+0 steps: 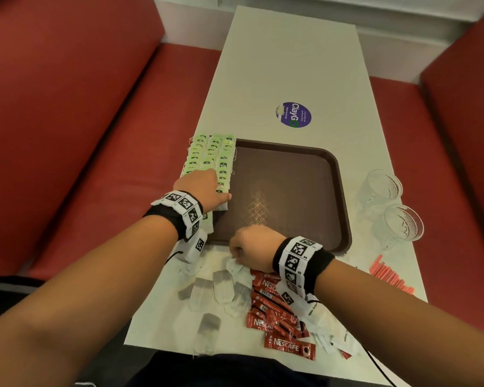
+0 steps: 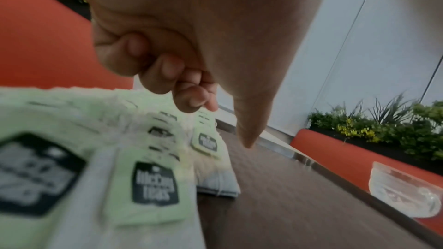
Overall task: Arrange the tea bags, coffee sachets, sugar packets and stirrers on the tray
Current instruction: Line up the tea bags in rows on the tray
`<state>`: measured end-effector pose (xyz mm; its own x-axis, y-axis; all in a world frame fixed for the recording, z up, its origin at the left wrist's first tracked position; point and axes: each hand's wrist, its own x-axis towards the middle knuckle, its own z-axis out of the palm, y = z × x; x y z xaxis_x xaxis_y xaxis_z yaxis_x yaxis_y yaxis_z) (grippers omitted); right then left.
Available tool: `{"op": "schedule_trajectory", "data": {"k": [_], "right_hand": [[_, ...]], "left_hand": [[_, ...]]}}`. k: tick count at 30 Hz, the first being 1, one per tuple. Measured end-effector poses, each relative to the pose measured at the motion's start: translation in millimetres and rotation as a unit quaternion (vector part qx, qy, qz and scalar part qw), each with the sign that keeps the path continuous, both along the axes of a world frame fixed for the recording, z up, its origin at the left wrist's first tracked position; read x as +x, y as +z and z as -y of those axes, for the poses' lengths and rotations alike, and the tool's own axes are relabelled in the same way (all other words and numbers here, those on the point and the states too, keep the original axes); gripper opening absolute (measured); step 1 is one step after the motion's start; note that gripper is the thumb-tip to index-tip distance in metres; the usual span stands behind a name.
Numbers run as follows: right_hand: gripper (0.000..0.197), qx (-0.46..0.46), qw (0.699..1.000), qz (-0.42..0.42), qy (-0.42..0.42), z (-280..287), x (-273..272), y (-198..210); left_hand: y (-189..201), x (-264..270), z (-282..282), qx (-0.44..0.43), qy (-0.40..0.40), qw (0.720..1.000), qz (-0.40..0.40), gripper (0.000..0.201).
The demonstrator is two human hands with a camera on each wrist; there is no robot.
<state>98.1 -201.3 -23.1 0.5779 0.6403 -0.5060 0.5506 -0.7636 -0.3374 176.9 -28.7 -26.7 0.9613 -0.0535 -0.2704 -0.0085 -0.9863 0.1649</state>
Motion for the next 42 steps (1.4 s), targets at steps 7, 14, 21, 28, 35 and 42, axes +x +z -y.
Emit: {"op": "schedule_trajectory", "data": {"k": [7, 14, 21, 28, 35, 42], "right_hand": [[0.005, 0.126, 0.983, 0.038, -0.13, 19, -5, 13], [0.028, 0.171, 0.961, -0.004, -0.218, 20, -1, 17], [0.015, 0.202, 0.958, -0.004, -0.202, 12, -5, 11], [0.019, 0.246, 0.942, -0.068, -0.218, 1, -9, 2], [0.025, 0.213, 0.95, -0.037, -0.225, -5, -11, -1], [0.031, 0.025, 0.999, -0.029, 0.012, -14, -34, 0]], "left_hand": [[-6, -46, -16, 0.059, -0.029, 0.997, -0.05, 0.045], [-2, -65, -27, -0.112, -0.084, 0.99, 0.028, 0.032], [19, -96, -17, -0.239, -0.19, 0.948, 0.088, 0.028], [16, -98, -30, -0.227, -0.257, 0.933, 0.107, 0.029], [18, -84, -49, -0.181, -0.227, 0.952, 0.097, 0.014], [19, -54, -55, -0.121, -0.12, 0.985, -0.002, 0.022]]}}
